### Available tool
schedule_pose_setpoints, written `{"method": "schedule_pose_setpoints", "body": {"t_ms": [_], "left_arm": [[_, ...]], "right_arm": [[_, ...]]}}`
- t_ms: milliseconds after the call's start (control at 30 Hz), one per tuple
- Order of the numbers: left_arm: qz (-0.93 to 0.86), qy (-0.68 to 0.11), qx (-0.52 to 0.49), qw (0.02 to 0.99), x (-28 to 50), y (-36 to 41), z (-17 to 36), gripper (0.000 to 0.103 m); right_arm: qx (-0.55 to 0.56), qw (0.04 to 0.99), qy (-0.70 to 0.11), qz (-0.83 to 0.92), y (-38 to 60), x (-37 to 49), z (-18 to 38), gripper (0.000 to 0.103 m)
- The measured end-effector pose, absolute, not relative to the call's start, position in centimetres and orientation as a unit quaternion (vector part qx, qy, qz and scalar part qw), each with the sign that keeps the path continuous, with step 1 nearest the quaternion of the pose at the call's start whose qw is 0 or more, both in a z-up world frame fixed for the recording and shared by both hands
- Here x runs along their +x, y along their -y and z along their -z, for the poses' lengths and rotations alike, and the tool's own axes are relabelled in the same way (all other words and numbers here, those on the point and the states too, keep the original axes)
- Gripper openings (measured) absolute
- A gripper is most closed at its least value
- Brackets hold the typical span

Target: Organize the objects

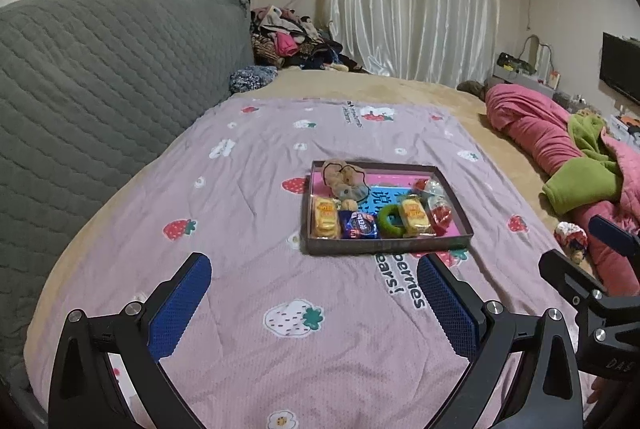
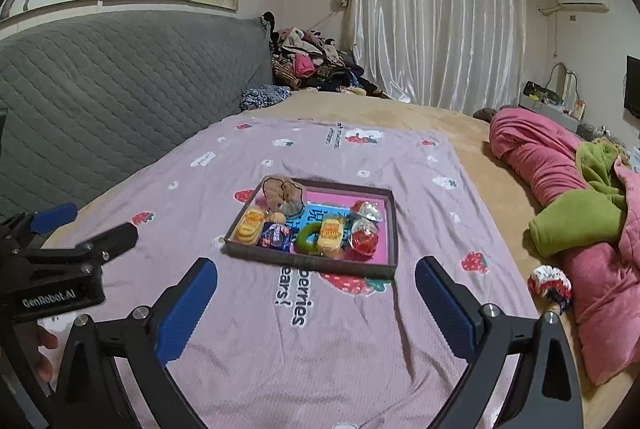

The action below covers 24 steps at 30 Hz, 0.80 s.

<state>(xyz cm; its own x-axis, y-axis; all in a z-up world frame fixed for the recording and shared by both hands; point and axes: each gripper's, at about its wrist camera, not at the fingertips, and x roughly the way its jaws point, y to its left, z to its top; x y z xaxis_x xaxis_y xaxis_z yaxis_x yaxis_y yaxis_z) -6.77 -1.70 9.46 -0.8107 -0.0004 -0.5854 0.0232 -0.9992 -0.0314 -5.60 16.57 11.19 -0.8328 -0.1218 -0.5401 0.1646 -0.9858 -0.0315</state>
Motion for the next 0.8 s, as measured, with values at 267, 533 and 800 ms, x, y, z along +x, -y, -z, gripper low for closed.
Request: {"method": "schedule_pose_setpoints", "body": {"t_ms": [267, 533, 800], "left_arm": [[0.949, -0.016, 0.314, 0.010, -6.4, 1.9, -7.7, 0.103], [0.946, -0.016, 0.325, 0.015, -6.6, 1.9, -6.4, 0.103], [0.942, -0.011, 0.334, 0.023, -6.9, 1.9, -4.8, 0.103]], "right_arm": [[0.286, 0.065, -0.038, 0.955, -17.2, -5.0, -9.3, 0.102], [0.289, 0.070, -0.044, 0.954, -17.0, -5.0, -8.5, 0.102], [0.276, 0.074, -0.043, 0.957, -17.0, -4.6, -7.5, 0.102]]}}
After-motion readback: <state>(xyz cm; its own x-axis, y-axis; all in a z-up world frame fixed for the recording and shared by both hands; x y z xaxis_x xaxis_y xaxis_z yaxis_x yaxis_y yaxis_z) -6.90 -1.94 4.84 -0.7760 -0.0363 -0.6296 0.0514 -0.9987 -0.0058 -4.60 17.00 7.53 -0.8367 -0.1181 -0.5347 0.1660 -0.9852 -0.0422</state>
